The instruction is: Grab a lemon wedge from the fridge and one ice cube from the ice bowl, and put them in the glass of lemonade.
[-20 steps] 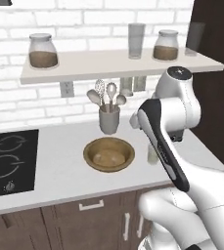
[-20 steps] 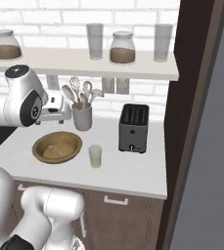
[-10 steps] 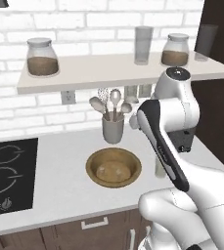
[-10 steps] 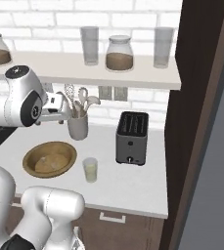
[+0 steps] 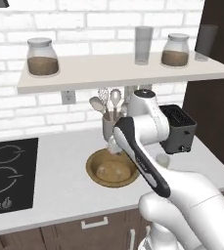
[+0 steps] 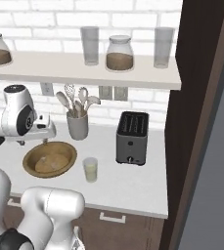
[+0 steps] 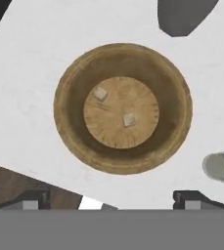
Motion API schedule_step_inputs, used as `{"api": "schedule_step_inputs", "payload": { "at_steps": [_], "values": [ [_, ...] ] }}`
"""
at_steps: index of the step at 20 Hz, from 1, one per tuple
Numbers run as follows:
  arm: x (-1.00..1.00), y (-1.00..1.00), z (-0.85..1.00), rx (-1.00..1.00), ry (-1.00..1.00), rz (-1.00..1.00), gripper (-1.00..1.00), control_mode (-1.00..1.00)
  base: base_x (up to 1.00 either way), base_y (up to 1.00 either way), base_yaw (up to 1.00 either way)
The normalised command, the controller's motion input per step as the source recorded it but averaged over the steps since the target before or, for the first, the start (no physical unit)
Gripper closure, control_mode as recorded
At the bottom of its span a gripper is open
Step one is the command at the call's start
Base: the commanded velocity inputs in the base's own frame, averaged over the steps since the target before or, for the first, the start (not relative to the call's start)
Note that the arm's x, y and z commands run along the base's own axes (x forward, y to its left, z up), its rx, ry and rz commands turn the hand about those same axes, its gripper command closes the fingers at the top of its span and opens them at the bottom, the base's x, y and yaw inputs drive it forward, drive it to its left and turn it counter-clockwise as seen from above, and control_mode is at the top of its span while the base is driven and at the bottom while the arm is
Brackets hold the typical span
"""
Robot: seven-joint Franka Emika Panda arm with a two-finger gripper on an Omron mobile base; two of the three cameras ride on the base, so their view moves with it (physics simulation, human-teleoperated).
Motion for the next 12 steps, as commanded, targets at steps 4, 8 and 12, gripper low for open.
{"api": "schedule_step_inputs", "payload": {
  "at_steps": [4,8,12],
  "values": [
    [0.3,0.19,-1.0,-0.07,0.25,0.11,-1.0,-1.0,0.0,0.0,0.0],
    [0.32,-0.07,-0.93,-0.11,0.16,0.04,-1.0,-1.0,0.0,0.0,0.0],
    [0.12,-0.19,-0.49,-0.08,0.01,0.0,-1.0,-1.0,0.0,0.0,0.0]
  ]
}}
